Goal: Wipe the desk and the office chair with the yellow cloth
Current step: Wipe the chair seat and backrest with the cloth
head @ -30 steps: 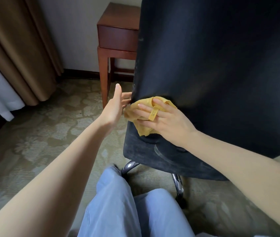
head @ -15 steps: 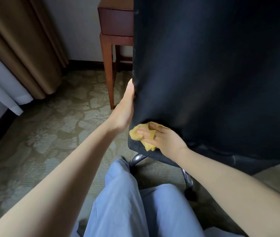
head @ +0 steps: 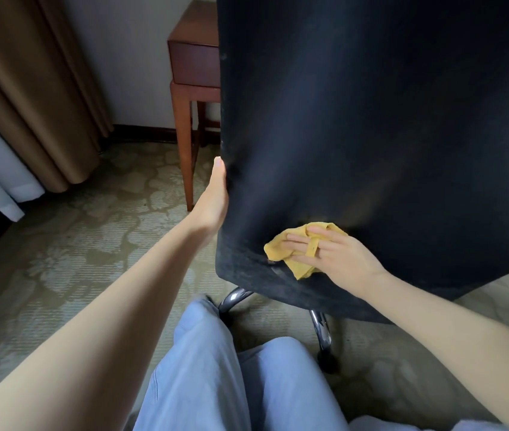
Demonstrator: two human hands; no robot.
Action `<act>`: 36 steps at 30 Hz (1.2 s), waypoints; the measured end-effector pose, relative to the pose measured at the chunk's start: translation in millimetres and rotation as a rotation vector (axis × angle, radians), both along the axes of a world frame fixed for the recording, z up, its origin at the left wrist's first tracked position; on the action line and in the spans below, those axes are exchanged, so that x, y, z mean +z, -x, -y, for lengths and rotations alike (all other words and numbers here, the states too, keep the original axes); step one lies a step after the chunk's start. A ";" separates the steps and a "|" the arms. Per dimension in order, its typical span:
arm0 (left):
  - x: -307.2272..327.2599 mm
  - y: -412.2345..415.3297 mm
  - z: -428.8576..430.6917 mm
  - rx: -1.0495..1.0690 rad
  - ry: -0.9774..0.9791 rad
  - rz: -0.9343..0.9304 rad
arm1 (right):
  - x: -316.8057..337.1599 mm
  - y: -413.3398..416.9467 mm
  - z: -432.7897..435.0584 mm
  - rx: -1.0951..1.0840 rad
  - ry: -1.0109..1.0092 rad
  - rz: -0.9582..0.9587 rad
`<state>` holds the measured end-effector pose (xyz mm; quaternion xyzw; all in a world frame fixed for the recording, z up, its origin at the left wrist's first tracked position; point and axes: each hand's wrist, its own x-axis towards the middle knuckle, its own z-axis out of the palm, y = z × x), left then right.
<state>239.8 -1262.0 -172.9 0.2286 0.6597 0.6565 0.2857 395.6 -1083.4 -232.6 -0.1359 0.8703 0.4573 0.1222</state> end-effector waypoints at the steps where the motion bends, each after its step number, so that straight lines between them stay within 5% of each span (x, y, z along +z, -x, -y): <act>1: 0.1 0.6 0.9 0.010 0.017 -0.004 | 8.0 -2.1 -1.9 0.008 0.019 -0.055; 7: 0.3 5.7 10.2 0.007 0.071 0.085 | 52.1 4.5 3.3 0.105 0.053 -0.311; 20: -12.9 25.1 12.5 0.054 0.058 0.011 | 30.7 69.9 49.5 0.159 0.127 -0.435; 29: -8.9 25.1 2.4 0.143 0.120 -0.041 | -10.4 97.1 67.6 -0.028 0.055 -0.180; 36: -12.9 6.1 -6.8 0.160 0.128 0.070 | -50.3 64.7 53.2 -0.248 0.390 -0.065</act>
